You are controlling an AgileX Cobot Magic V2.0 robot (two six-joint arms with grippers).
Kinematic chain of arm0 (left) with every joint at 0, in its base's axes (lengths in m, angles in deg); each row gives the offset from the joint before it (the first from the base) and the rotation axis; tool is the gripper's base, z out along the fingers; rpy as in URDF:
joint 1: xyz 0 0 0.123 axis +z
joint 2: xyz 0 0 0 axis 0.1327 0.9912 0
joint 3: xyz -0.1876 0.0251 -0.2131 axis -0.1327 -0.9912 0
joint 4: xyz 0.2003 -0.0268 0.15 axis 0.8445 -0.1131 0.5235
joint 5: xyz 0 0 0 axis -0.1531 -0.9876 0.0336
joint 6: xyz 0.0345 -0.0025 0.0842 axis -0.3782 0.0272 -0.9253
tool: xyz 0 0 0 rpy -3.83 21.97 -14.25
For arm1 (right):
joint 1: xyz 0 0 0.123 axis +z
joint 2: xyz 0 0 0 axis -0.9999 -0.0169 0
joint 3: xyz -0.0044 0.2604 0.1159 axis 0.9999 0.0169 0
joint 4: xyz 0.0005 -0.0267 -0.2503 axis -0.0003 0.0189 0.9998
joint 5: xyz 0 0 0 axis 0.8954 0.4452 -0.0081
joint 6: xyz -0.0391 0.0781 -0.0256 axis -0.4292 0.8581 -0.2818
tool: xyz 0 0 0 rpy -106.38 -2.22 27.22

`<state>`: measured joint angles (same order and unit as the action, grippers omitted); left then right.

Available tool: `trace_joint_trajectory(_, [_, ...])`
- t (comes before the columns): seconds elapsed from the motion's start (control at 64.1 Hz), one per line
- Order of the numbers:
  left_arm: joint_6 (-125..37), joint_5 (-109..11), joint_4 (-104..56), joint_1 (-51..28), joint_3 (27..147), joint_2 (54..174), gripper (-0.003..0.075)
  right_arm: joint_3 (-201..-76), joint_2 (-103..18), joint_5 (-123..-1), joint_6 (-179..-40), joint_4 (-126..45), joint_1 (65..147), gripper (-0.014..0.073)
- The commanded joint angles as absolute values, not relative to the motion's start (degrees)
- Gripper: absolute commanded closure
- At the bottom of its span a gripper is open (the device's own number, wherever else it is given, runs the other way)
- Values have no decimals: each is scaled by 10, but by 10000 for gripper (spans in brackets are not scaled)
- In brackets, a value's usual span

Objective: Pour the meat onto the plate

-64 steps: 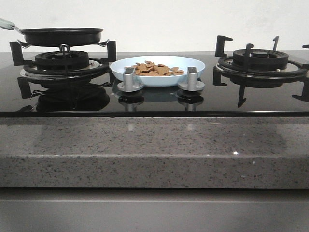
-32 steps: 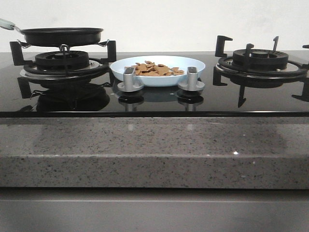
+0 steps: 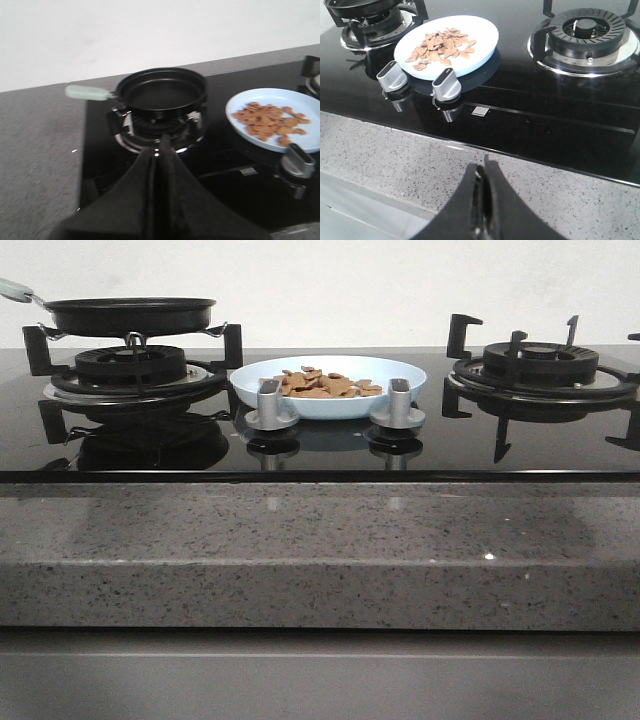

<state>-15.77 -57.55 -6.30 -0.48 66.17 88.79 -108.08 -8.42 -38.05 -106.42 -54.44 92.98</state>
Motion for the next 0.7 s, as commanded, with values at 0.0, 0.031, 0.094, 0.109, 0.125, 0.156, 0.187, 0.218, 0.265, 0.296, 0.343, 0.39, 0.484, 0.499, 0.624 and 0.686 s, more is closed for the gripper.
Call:
trace_joint_trajectory(0.0, [-62,-524,23,-8,661,875,741,-1094,-85,-415,-1069,-560,931,662])
trace_joint_trajectory(0.031, [-55,-522,31,-8,651,867,741,-1094,-85,-415,-1069,-560,931,662])
trace_joint_trajectory(0.094, [-55,-517,44,-8,632,847,741,-1094,-85,-415,-1069,-560,931,662])
trace_joint_trajectory(0.109, [-55,-515,45,-8,627,842,741,-1094,-85,-415,-1069,-560,931,662])
trace_joint_trajectory(0.125, [-55,-512,46,-8,622,836,741,-1094,-85,-415,-1069,-560,931,662])
trace_joint_trajectory(0.156, [-55,-505,49,-8,610,821,741,-1094,-85,-415,-1069,-560,931,662])
trace_joint_trajectory(0.187, [-55,-504,51,-8,599,804,741,-1094,-85,-415,-1069,-560,931,662])
trace_joint_trajectory(0.218, [-55,-504,51,-7,590,787,741,-1094,-85,-415,-1069,-560,931,662])
trace_joint_trajectory(0.265, [-55,-504,52,-3,569,761,741,-1094,-85,-415,-1069,-560,931,662])
trace_joint_trajectory(0.296, [-54,-504,52,4,554,742,741,-1094,-85,-415,-1069,-560,931,662])
trace_joint_trajectory(0.343, [-51,-504,52,19,532,716,741,-1094,-85,-415,-1069,-560,931,662])
trace_joint_trajectory(0.39, [-51,-504,52,33,512,692,741,-1094,-85,-415,-1069,-560,931,662])
trace_joint_trajectory(0.484, [-51,-505,51,67,461,628,741,-1094,-85,-415,-1069,-560,931,662])
trace_joint_trajectory(0.499, [-51,-505,50,71,450,620,741,-1094,-85,-415,-1069,-560,931,662])
trace_joint_trajectory(0.624, [-51,-505,43,95,390,555,741,-1094,-85,-415,-1069,-560,931,662])
trace_joint_trajectory(0.686, [-51,-497,40,95,367,551,741,-1094,-86,-416,-1069,-560,931,662])
